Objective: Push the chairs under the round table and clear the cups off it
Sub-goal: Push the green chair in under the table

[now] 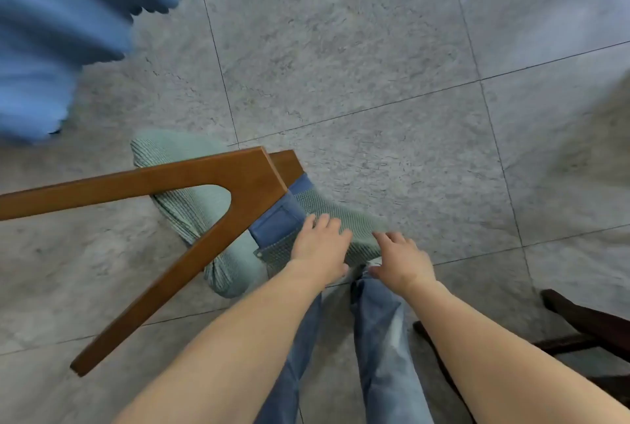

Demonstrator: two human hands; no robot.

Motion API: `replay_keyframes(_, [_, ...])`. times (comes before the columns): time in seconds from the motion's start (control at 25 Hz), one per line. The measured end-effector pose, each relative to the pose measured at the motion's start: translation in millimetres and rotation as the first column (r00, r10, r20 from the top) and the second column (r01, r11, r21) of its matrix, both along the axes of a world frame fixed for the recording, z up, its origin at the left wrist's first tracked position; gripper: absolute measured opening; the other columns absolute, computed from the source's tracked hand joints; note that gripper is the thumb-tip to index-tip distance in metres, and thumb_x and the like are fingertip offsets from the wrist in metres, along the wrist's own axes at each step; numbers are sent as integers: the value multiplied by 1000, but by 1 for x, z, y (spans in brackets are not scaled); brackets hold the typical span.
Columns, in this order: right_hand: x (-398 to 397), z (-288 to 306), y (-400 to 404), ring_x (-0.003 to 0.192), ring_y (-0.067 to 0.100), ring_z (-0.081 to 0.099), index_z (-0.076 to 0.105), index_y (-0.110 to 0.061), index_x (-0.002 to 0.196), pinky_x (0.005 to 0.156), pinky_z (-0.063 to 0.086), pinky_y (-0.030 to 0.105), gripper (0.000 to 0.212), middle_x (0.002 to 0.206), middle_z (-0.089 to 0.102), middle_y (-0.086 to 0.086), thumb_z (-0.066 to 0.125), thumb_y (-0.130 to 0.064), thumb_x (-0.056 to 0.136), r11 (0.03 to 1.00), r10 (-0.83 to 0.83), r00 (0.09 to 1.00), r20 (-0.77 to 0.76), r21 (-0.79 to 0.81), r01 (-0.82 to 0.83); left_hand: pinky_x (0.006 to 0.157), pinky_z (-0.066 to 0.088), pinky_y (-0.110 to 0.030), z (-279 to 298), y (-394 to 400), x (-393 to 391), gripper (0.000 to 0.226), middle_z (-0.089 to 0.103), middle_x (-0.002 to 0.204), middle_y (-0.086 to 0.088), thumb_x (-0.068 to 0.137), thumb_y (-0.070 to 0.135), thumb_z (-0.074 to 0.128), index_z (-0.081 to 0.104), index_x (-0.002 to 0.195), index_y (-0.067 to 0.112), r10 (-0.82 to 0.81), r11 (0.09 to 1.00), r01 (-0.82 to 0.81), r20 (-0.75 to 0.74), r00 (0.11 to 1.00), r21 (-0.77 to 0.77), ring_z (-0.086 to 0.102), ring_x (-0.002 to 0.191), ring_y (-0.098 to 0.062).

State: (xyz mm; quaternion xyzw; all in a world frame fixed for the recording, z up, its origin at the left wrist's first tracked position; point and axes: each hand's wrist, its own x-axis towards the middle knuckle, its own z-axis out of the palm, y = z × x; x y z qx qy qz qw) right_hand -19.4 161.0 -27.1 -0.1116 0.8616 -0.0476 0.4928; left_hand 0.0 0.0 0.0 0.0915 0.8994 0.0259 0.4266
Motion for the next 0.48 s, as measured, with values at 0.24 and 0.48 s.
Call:
replay_keyframes(0.24, [8,-105,8,133,25,40,38,-36,144,100,40,46,64,145,44,-4,67,-26,87,999,52,995,82,10,-53,105,32,-48,-79,24,-18,57,51,138,-9,90,46,61,47,137,17,-119,982,145,202,972,-120,46,128,-31])
replay_keyframes(0.48, [2,-111,10,114,24,58,59,-29,116,87,39,36,30,117,66,-3,54,-17,88,977,213,974,-79,3,-213,93,44,-41,-76,39,-27,34,58,132,-2,96,24,51,58,129,17,-143,973,180,231,962,-145,56,123,-26])
